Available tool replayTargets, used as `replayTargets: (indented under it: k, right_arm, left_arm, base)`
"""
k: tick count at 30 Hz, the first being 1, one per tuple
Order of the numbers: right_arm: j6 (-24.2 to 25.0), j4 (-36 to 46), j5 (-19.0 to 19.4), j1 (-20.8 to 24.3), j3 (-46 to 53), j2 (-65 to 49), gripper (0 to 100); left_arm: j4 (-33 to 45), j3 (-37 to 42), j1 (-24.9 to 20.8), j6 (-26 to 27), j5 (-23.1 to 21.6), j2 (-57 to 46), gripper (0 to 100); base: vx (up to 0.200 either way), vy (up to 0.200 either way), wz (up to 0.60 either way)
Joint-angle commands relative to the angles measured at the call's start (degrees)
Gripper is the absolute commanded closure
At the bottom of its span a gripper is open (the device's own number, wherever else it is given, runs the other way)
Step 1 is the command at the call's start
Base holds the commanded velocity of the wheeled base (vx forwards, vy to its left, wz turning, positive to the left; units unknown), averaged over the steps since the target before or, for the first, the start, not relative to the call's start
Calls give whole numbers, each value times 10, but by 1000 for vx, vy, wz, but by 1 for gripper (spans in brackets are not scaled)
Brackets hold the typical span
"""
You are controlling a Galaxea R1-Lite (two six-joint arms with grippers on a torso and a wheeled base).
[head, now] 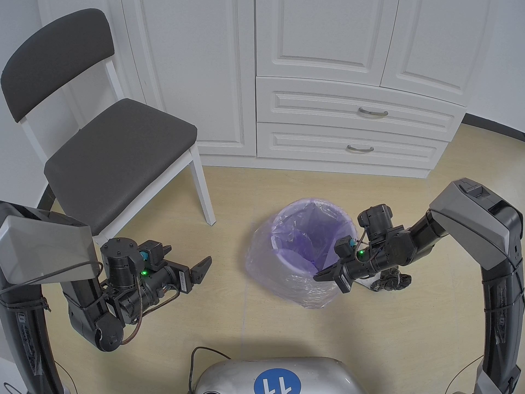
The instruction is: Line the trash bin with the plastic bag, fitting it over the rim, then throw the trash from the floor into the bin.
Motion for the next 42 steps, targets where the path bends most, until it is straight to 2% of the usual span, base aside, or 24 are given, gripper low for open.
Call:
replayTargets:
  k: [1,9,20,28,34,42]
  right_arm:
    - [-5,0,-2,9,12,-4,100]
    - [-3,0,-9,12,-1,22,100]
    - [-14,-3,-82,10,-30,59,100]
    - [-9,-5,-85,9,-50,68,100]
    - [-3,-44,-86,10,-53,79,100]
    - [41,-96,-88,16,-51,87,100]
  left_arm:
    - [0,-1,-1,0,0,6,0]
    - [0,-5,-5,1,0,7,0]
    - [0,-7,-5,0,0,11,0]
    - [0,-9,-4,0,0,11,0]
    - [0,-10,-4,0,0,10,0]
    - [0,-9,-4,0,0,7,0]
  base:
    - [0,0,0]
    - [0,0,0]
    - [0,0,0]
    - [0,0,0]
    - [0,0,0]
    - [0,0,0]
